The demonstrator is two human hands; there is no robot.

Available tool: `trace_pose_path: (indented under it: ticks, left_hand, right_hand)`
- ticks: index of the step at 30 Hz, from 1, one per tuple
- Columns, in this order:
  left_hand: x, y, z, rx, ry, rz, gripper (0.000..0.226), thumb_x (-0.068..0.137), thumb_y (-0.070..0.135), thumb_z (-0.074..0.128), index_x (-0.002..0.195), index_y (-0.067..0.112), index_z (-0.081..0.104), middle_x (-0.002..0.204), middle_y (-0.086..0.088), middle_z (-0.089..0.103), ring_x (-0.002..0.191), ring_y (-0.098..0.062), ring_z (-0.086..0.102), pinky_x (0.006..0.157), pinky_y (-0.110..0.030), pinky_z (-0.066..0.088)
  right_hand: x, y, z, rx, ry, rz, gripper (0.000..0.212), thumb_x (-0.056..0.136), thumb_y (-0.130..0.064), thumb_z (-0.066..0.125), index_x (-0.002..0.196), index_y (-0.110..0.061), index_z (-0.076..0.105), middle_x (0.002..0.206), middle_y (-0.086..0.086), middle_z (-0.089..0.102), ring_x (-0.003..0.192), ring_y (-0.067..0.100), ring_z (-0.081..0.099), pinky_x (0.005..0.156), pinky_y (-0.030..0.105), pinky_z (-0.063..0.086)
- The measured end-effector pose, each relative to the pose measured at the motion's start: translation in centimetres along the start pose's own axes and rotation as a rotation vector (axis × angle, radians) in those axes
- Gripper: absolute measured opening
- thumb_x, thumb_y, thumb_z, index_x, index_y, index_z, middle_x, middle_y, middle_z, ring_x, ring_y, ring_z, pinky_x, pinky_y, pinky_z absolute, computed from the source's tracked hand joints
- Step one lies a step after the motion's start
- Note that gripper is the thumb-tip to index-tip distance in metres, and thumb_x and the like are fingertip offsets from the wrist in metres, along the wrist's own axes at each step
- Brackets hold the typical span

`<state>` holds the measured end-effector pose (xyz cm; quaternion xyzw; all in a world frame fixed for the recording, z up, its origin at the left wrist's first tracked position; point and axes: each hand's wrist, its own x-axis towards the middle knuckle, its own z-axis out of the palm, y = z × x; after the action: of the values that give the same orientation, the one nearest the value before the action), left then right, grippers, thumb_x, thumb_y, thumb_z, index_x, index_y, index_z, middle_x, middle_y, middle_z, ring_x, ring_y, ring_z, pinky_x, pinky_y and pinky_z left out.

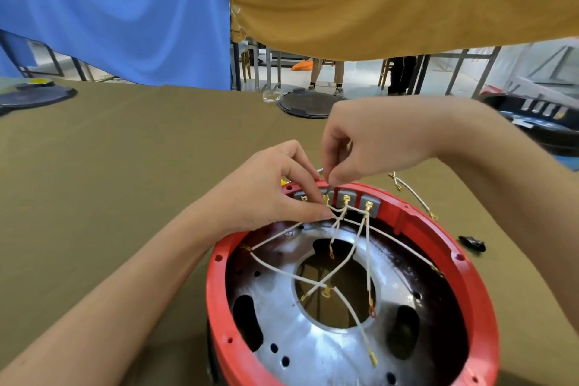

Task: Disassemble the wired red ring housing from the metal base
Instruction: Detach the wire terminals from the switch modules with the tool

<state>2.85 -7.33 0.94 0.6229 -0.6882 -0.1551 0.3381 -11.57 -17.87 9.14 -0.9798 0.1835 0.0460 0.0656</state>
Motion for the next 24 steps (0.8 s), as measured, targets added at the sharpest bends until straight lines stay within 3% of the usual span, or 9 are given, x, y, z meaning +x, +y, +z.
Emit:
trace_pose_path:
  ticks: [4, 8, 14, 16, 20, 24]
  left_hand:
    - [0.1, 0.0, 0.0, -0.009, -0.01, 0.004, 0.012, 0.066, 0.045, 0.085, 0.074, 0.037, 0.078, 0.096, 0.014, 0.054, 0.1, -0.003, 0.058, 0.086, -0.022, 0.043]
    - [0.1, -0.2, 0.0, -0.005, -0.02, 0.015, 0.013, 0.067, 0.047, 0.084, 0.074, 0.039, 0.078, 0.097, 0.014, 0.054, 0.1, -0.005, 0.058, 0.087, -0.026, 0.045]
    - [0.1, -0.3, 0.0, 0.009, -0.016, 0.006, 0.014, 0.066, 0.049, 0.083, 0.073, 0.039, 0.077, 0.097, 0.014, 0.054, 0.097, -0.003, 0.057, 0.08, -0.017, 0.039]
    - [0.1, -0.3, 0.0, 0.019, -0.011, 0.001, 0.014, 0.066, 0.049, 0.083, 0.073, 0.039, 0.077, 0.097, 0.016, 0.054, 0.096, -0.002, 0.057, 0.078, -0.013, 0.038]
    - [0.1, -0.4, 0.0, 0.029, -0.001, -0.002, 0.014, 0.066, 0.051, 0.083, 0.072, 0.04, 0.077, 0.097, 0.019, 0.054, 0.097, 0.001, 0.057, 0.079, -0.014, 0.037]
    - [0.1, -0.4, 0.0, 0.014, 0.003, 0.0, 0.017, 0.064, 0.054, 0.081, 0.072, 0.039, 0.077, 0.098, 0.021, 0.054, 0.096, 0.001, 0.058, 0.08, -0.019, 0.039]
  right_hand:
    - [1.9, 1.1, -1.2, 0.209, -0.168, 0.065, 0.007, 0.081, -0.022, 0.079, 0.074, -0.021, 0.078, 0.055, -0.005, 0.064, 0.048, 0.006, 0.049, 0.043, 0.016, 0.04]
    - [3.5, 1.7, -1.6, 0.331, -0.322, 0.13, 0.01, 0.081, -0.011, 0.078, 0.072, -0.014, 0.077, 0.053, 0.0, 0.059, 0.046, 0.01, 0.038, 0.041, 0.016, 0.032]
    - [4.3, 2.9, -1.3, 0.468, -0.435, 0.169, 0.016, 0.084, -0.002, 0.072, 0.07, -0.009, 0.074, 0.049, 0.001, 0.053, 0.044, 0.009, 0.029, 0.039, 0.016, 0.021]
    - [3.6, 3.2, -1.1, 0.451, -0.357, 0.148, 0.007, 0.083, -0.009, 0.075, 0.076, -0.01, 0.073, 0.055, 0.003, 0.058, 0.044, 0.01, 0.032, 0.041, 0.017, 0.024]
    - [1.1, 3.3, 0.0, 0.355, -0.034, 0.029, 0.015, 0.074, -0.024, 0.085, 0.073, -0.018, 0.072, 0.064, -0.001, 0.071, 0.047, 0.01, 0.051, 0.042, 0.017, 0.037]
    - [-1.0, 2.4, 1.4, 0.271, 0.263, -0.047, 0.015, 0.069, -0.032, 0.088, 0.068, -0.025, 0.075, 0.064, -0.011, 0.071, 0.062, 0.007, 0.067, 0.062, 0.024, 0.051]
